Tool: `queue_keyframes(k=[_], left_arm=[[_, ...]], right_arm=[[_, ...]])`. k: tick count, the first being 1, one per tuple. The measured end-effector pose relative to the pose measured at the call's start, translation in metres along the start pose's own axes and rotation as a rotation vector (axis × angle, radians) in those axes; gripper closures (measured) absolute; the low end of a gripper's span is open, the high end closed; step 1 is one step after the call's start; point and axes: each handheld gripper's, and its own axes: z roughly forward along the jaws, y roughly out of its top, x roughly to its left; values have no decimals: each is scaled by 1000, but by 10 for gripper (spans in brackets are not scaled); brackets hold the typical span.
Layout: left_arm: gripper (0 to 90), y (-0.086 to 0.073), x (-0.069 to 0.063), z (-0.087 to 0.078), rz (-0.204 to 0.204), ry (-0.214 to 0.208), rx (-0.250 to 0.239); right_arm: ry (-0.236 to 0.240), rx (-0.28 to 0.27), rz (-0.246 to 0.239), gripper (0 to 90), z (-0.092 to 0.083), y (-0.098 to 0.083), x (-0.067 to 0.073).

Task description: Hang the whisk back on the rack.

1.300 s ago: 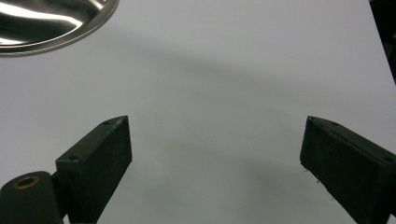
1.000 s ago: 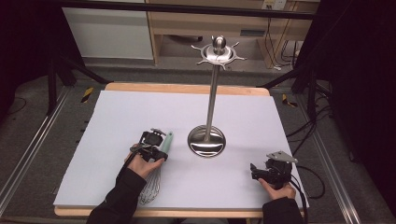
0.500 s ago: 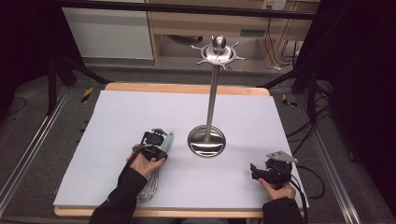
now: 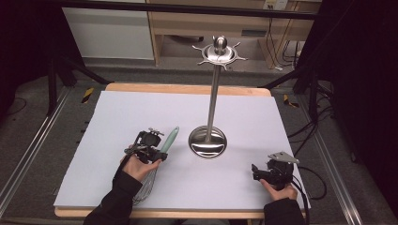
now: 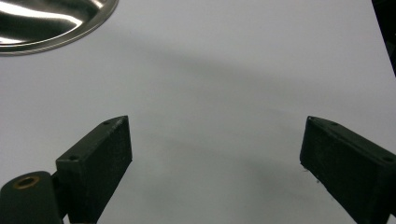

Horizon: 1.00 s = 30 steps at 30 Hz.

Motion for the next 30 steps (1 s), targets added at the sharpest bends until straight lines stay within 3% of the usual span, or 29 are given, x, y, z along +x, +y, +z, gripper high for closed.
queue_keyframes(k=[6,16,21,30], left_arm=[[690,-6,0,-16,16,-2,-81],[690,-18,-3,-36,50,-19,-172],[691,-21,-2,-42,43,-30,-201],[690,-30,3,-67,27,-36,-319]], right_arm=[[-2,-1,0,94,0,0,-1],[-2,-1,-1,95,0,0,-1],[0,-3,1,95,0,0,0],[-2,-3,-2,94,0,0,0]])
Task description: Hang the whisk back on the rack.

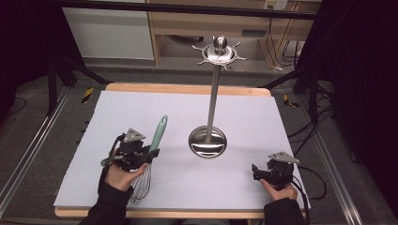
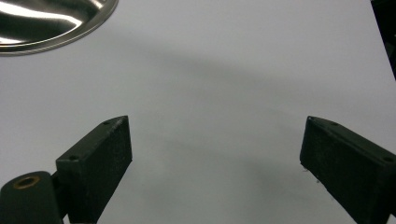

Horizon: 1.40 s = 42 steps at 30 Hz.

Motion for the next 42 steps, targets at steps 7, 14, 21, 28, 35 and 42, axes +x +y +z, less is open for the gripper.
queue_keyframes(k=[7,14,21,28,35,42], left_arm=[[690,2,6,-21,-11,5,-88],[690,4,8,-27,-5,17,-150],[690,12,6,-31,3,14,-215],[690,22,4,-33,20,-3,-258],[690,32,0,-32,30,-34,-296],[689,42,-7,-32,51,-63,-329]], right_arm=[[-2,-1,-4,98,0,0,1],[-2,-12,-1,100,0,1,1],[-6,-15,1,100,0,1,1],[-14,-20,-4,100,0,1,1],[-17,-23,-2,100,0,1,1],[-19,-24,-4,100,0,2,1]])
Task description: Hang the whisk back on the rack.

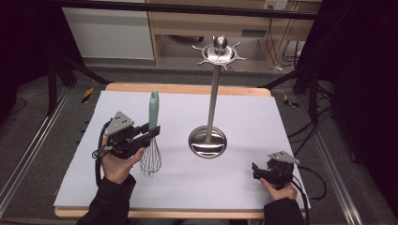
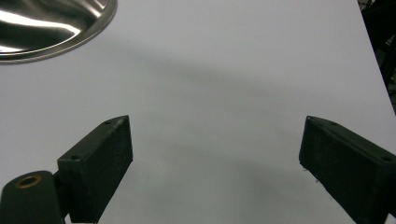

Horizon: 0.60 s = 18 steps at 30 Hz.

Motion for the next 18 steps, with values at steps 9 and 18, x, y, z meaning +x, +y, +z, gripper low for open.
queue_keyframes(k=[9,18], left_arm=[[689,14,-5,2,23,-32,-43],[689,26,-10,3,37,-59,-83]], right_arm=[[1,-1,1,100,0,0,0],[0,0,4,100,0,1,0]])
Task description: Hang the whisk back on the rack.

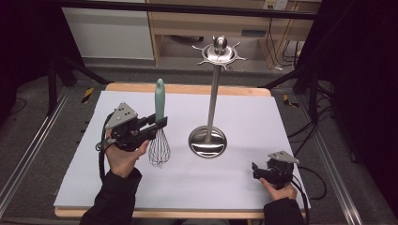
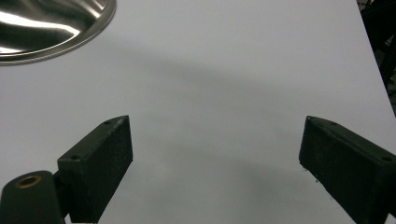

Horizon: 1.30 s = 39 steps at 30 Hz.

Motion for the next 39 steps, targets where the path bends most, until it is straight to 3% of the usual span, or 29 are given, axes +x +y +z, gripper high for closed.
queue_keyframes(k=[10,16,30,39], left_arm=[[689,14,-2,3,21,-7,-16],[689,23,-3,6,54,-4,-33],[688,35,-10,12,68,-21,-16],[688,45,-19,19,100,-33,-14]], right_arm=[[0,-1,-1,100,0,0,0],[2,0,1,100,0,0,0],[2,-2,3,100,1,0,0],[3,-1,0,100,1,0,0]])
